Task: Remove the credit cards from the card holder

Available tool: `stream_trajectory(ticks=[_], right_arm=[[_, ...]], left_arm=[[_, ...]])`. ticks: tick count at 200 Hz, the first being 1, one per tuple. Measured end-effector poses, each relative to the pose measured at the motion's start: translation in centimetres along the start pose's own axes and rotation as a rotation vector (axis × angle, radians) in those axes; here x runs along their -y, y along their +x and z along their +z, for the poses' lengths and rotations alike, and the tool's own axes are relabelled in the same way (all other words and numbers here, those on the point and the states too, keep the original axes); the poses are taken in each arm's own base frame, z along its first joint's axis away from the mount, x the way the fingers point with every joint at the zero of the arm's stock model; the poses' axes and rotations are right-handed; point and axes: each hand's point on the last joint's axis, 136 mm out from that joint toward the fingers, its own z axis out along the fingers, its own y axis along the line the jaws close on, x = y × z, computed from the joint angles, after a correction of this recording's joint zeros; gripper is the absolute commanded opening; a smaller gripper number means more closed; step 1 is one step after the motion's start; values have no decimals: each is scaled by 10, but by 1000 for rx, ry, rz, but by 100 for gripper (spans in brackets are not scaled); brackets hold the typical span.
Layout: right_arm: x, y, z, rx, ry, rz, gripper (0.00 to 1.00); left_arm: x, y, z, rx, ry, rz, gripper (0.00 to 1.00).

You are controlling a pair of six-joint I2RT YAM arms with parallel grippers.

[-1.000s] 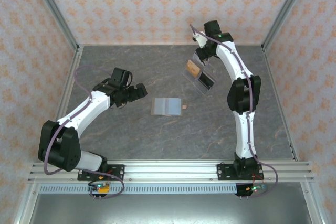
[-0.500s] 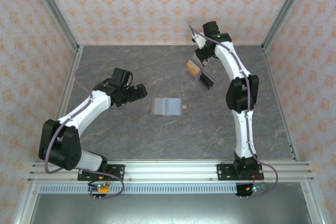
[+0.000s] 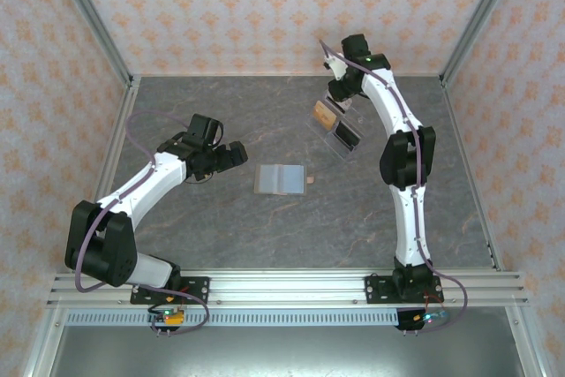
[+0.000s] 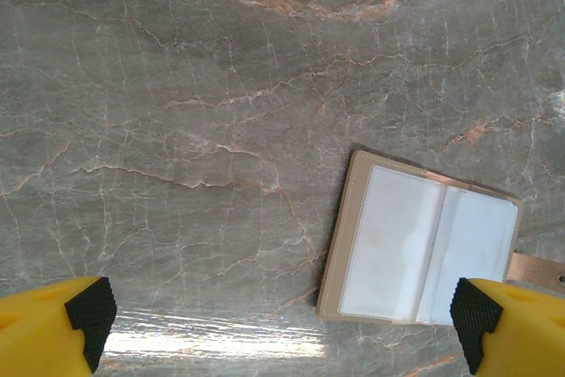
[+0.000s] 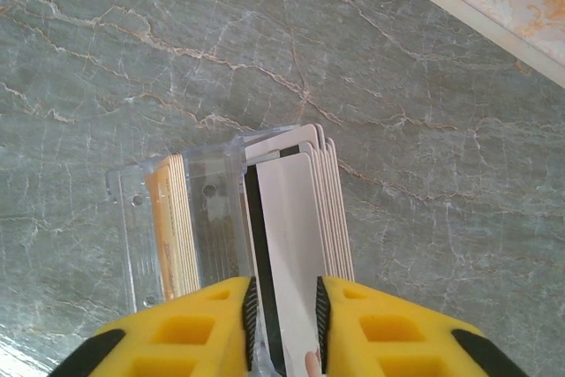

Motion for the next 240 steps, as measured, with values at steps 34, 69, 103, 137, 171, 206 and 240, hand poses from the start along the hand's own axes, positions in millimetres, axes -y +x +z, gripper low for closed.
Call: stream_trajectory(ticks=[34,69,103,137,171,206,240], right_arm=[[-1,-2,-14,13,-1,83,43],[-8,0,-70,64,1,201,52],[-33,20,-124,122,-15,331,62],[-95,52,-135,115,-92,447,63],[-149,105,-101,2,-170,589,58],[-201,151,-68,-137,-235,675,57],[-224,154,-52,-164,-272,720,53]], left_arm=[[0,0,0,0,-1,-1,100],[-1,1,0,-4,-5,-3,100],[0,7,0,-8,-25,18,100],[8,19,2,-27,-30,41,100],[16,35,17,-77,-46,51,84],[25,55,42,-156,-61,62,63],[40,64,59,-194,-46,68,50]])
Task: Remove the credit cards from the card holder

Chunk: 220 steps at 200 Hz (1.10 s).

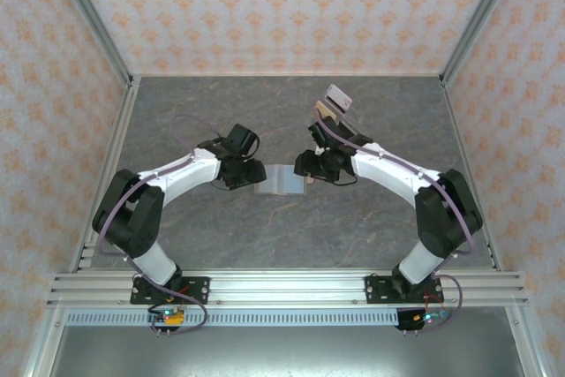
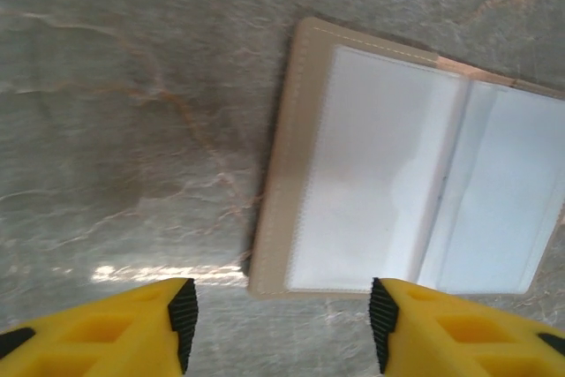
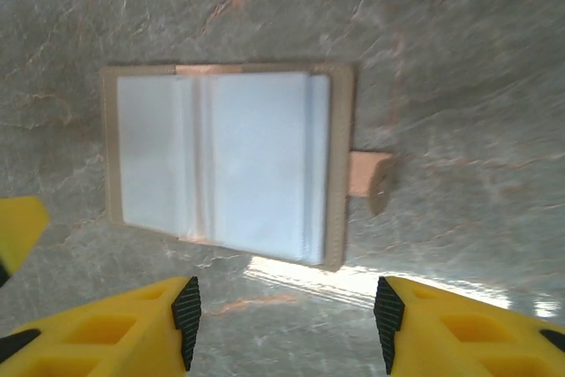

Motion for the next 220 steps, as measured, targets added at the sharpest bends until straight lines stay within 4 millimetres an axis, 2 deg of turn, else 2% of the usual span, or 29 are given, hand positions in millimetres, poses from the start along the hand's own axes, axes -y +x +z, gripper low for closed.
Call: stream_trajectory(ticks=[22,49,84,114,133,164,220], right_arm=[[0,3,19,-20,7,26,48],[9,9,42,-60,42,52,41],[14,13,60,-97,57,59,36],[14,12,67,-108,61,61,34],[12,10,68,-105,58,56,29],[9,9,72,-114,45,50,22],[4,10,75,-129,19,44,18]], left_arm=[[6,0,10,-14,4,-1,45],[5,2,24,-41,-8,-17,38],[3,5,37,-71,-26,-28,33],[4,4,40,-76,-28,-30,24],[3,4,41,-78,-29,-35,15],[5,6,42,-92,-16,-31,7],[13,11,41,-121,26,-4,6]])
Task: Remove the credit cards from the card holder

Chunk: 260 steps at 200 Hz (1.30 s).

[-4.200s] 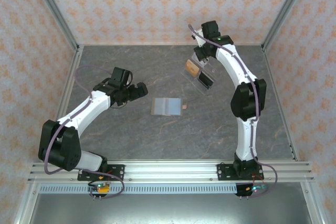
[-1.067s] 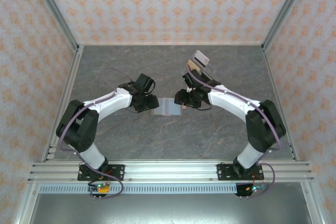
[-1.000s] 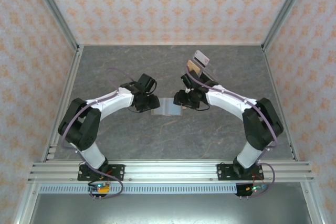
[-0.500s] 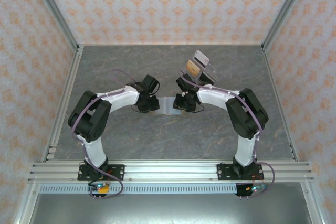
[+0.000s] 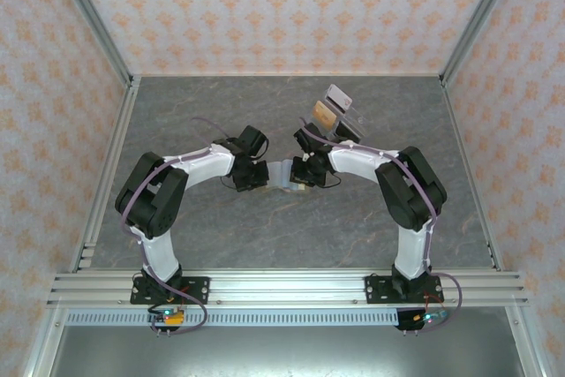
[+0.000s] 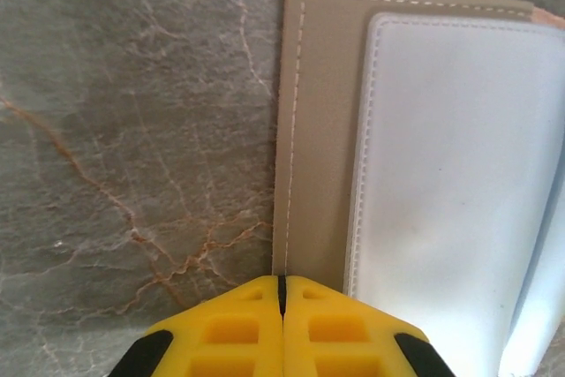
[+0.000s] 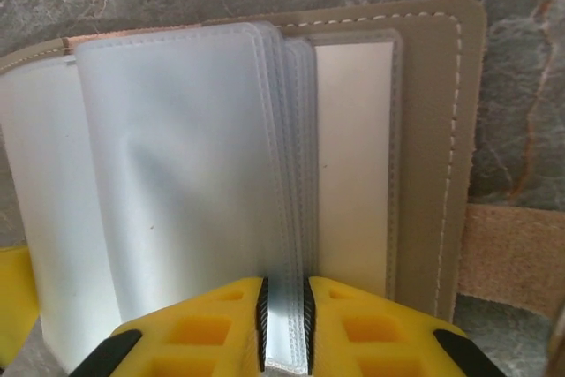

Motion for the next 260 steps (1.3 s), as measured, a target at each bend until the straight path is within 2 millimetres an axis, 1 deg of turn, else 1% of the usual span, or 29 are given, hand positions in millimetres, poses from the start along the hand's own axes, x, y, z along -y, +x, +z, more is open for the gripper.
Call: stream_trajectory(ticks=[17,55,76,90,105,118,126,135,154,168,172,177,179,184,191,201,207,214,216,234,260], right_arm=[[-2,0,1,-5,-7,-6,18],[-6,1,2,-18,-24,-21,18],[-6,0,2,-15,-22,-29,20],[-4,-1,0,-8,-13,-35,25],[-4,-3,-8,17,0,-45,34],[-6,-8,-24,63,2,-60,44],[-9,-12,-38,100,-2,-69,48],[-14,-19,-58,159,-8,-85,52],[-21,-34,-104,303,-15,-115,62],[-18,-49,-143,433,7,-125,69],[-16,-52,-151,461,18,-130,71],[-11,-58,-163,507,35,-127,75],[-9,-60,-169,526,41,-122,79],[-2,-66,-180,569,64,-118,82],[10,-73,-195,625,99,-105,83],[33,-81,-216,710,162,-68,86],[46,-84,-225,748,199,-52,91],[64,-87,-235,799,249,-25,99],[70,-88,-237,812,267,-25,100],[112,-88,-250,895,395,24,99],[167,-85,-253,947,561,96,99]], left_arm=[[6,0,-1,-3,20,17,8],[25,-7,-10,16,64,81,12],[28,-10,-12,24,64,99,13],[25,-10,-12,25,46,105,18],[18,-10,-13,29,12,105,26],[12,-10,-16,38,-18,105,37],[9,-10,-22,49,-35,108,44],[6,-13,-31,74,-50,114,52],[0,-25,-63,159,-67,107,68],[-9,-40,-95,250,-72,79,79],[-13,-45,-104,278,-74,61,82],[-18,-50,-113,309,-79,45,86],[-21,-53,-118,323,-80,37,87],[-28,-59,-129,359,-87,16,90],[-41,-66,-143,408,-104,-16,93],[-60,-74,-160,468,-136,-54,96],[-71,-77,-168,498,-158,-78,98],[-85,-79,-175,532,-187,-101,100],[-89,-79,-177,540,-195,-107,100],[-120,-76,-187,606,-258,-156,100],[-161,-72,-196,708,-357,-208,100]])
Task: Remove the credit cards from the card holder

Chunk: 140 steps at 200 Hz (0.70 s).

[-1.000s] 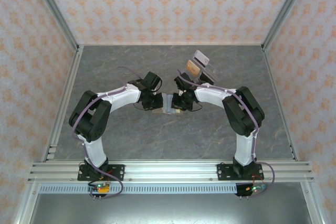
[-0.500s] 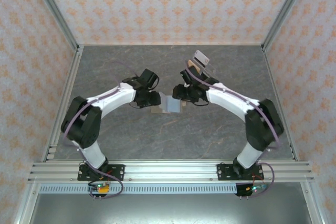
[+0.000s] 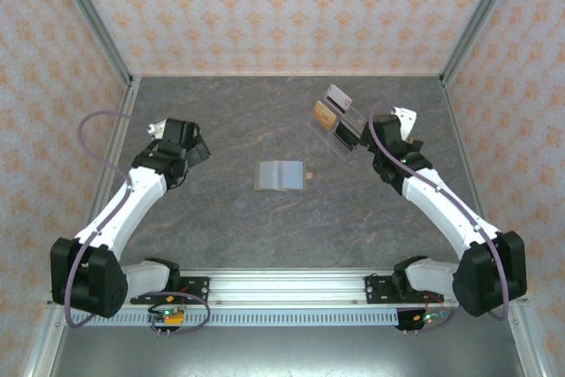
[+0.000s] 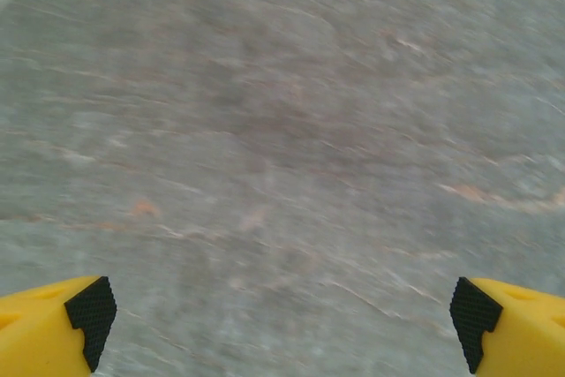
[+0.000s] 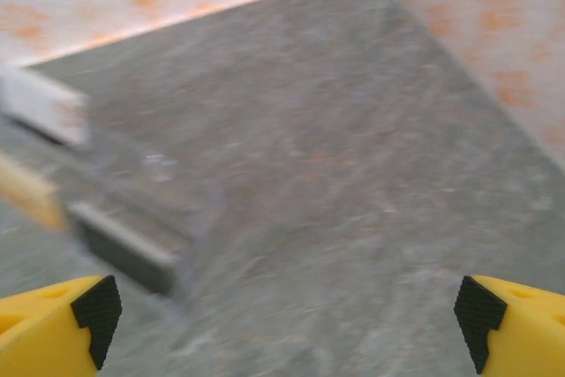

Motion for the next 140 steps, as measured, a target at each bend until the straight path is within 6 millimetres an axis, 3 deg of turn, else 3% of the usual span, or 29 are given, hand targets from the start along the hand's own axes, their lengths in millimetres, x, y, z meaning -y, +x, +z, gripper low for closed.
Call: stream_trajectory(ticks=[31,66,90,112,140], right_arm=[[47,8,21,42,163,14,99],[73,27,43,71,222,14,99],[75,46,55,56,224,-57,99],[68,49,62,81,177,-79,100],[57,54,66,126,90,-91,99]], left_arm=[[-32,-11,6,154,-85,7,100],[-48,-8,15,283,-117,75,100],[-48,-8,26,309,-127,128,100],[-40,-8,39,338,-105,173,100],[-30,8,57,339,-42,241,100]])
